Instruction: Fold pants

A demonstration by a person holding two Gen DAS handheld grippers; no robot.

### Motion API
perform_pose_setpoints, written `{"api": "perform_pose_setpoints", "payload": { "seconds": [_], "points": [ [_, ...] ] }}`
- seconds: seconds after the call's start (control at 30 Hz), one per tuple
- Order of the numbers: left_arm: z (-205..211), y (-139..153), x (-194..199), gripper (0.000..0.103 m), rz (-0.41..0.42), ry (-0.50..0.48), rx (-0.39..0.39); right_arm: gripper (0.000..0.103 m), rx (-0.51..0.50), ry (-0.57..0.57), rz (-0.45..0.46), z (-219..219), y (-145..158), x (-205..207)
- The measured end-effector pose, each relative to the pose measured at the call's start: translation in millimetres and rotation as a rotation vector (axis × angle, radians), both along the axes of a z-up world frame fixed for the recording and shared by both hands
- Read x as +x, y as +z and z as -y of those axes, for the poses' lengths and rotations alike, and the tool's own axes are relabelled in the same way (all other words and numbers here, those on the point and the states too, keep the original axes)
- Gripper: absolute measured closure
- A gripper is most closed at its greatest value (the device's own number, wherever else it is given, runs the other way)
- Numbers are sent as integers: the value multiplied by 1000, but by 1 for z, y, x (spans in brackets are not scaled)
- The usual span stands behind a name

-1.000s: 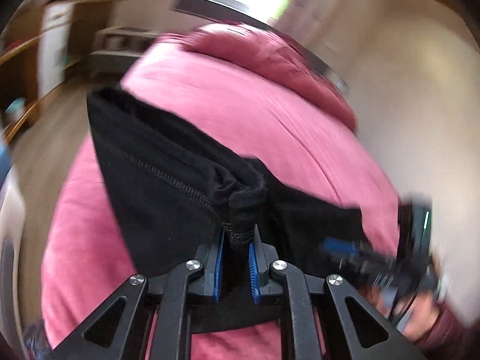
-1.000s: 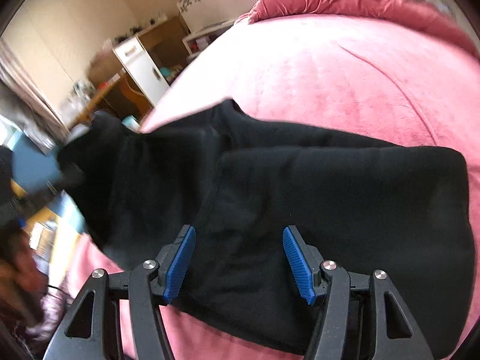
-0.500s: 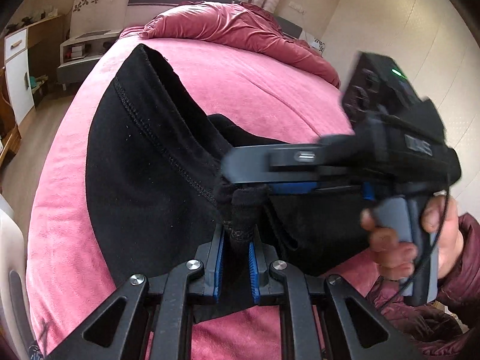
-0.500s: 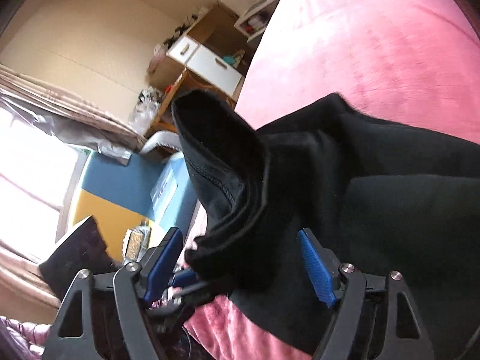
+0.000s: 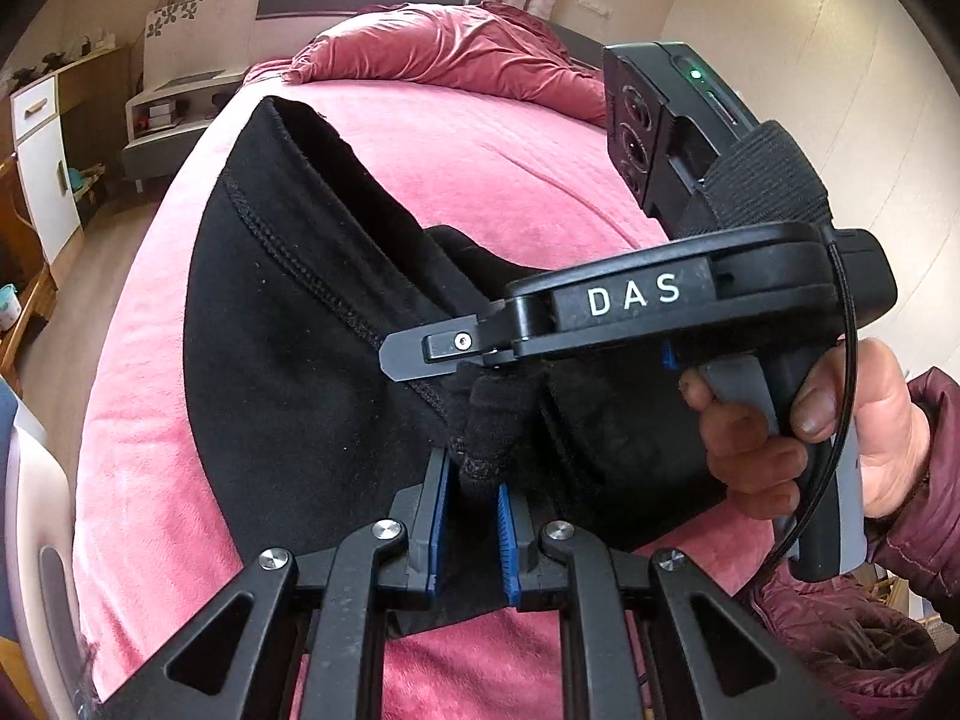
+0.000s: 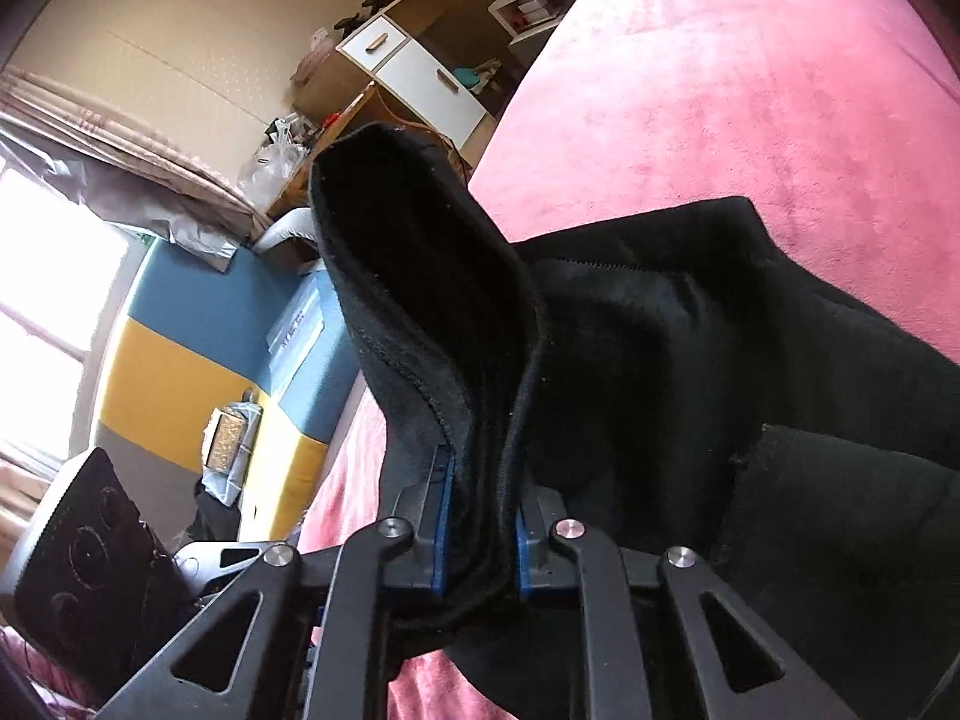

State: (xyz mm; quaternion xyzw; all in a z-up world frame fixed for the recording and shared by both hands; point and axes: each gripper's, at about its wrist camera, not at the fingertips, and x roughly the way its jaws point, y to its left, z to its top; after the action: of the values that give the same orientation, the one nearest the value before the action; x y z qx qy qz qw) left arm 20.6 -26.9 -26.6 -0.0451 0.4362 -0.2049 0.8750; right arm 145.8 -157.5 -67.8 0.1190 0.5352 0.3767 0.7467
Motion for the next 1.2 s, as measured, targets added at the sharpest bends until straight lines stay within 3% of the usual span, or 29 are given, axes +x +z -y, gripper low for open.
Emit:
{"api": "perform_pose_setpoints", "payload": {
  "seconds": [0.1,0.33,0.5,0.6,0.67,0.73,0.83,0.97,1.07,1.2],
  "points": [
    [6,2,-4,88,7,2,22,88,3,-1,2,6,-1,-1],
    [9,8,-9,74,8,6,36,88,0,-36,-11,21,-1,-2],
    [11,11,-16,72,5,8,52,88,-19,-35,-1,21,0,-4],
    [6,14,-22,71,0,7,43,89,-17,-39,0,22,1,-4],
    [-6,16,-25,71,-22,7,-15,89,-9,-45,-6,20,1,-5],
    [-26,18,-26,71,-49,50,-64,89,22,-48,-18,24,2,-7],
    [-69,13,-23,71,-97,187,-125,89,44,-53,-21,28,5,-10],
    [-110,-3,-21,71,-152,334,-118,89,91,-62,-19,33,13,-16],
    [-120,-9,-19,70,-180,376,-150,89,112,-55,1,32,24,-23],
    [-114,-11,-13,70,-189,358,-156,89,137,-50,33,33,41,-31]
  ]
}}
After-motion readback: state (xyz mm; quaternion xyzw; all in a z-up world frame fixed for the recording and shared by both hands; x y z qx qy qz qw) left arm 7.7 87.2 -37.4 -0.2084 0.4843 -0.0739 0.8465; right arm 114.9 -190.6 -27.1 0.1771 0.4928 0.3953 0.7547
